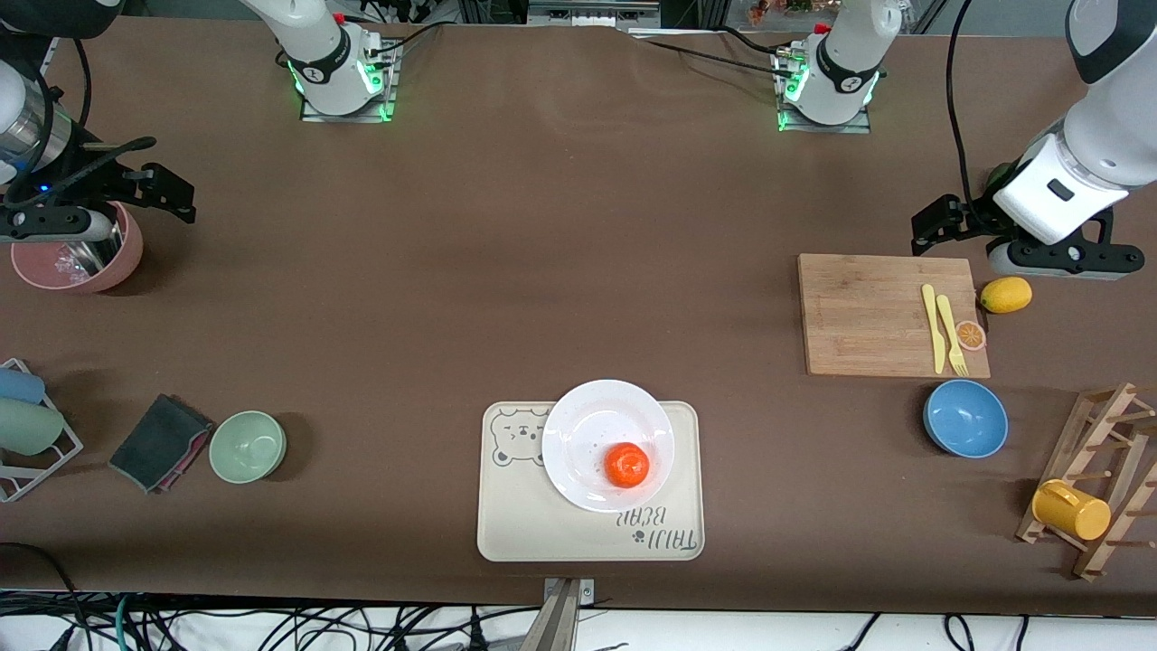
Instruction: Place orange and plate with both arms
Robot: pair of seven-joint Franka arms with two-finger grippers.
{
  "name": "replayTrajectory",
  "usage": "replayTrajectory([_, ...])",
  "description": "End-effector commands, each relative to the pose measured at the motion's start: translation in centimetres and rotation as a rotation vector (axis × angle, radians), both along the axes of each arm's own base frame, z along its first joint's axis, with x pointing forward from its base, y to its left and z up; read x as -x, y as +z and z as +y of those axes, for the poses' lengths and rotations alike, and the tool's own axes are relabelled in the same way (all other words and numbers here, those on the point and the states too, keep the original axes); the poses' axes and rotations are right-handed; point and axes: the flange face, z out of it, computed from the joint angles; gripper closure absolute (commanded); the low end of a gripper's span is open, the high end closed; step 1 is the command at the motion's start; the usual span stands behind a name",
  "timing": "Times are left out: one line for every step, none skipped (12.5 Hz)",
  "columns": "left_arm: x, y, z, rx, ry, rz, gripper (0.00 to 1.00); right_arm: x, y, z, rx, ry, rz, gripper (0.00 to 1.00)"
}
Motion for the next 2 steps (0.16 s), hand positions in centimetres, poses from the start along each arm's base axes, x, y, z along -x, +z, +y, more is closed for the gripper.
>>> replayTrajectory([0.14, 0.68, 0.10, 0.011, -0.006, 0.000, 0.00, -0.55, 0.23, 0.05, 0.004, -0.016, 0.004, 0.00])
replayTrajectory([0.18, 0.69, 0.10, 0.011, -0.006, 0.000, 0.00, -0.77, -0.28, 0.39, -0.018, -0.020, 0.013, 0.00])
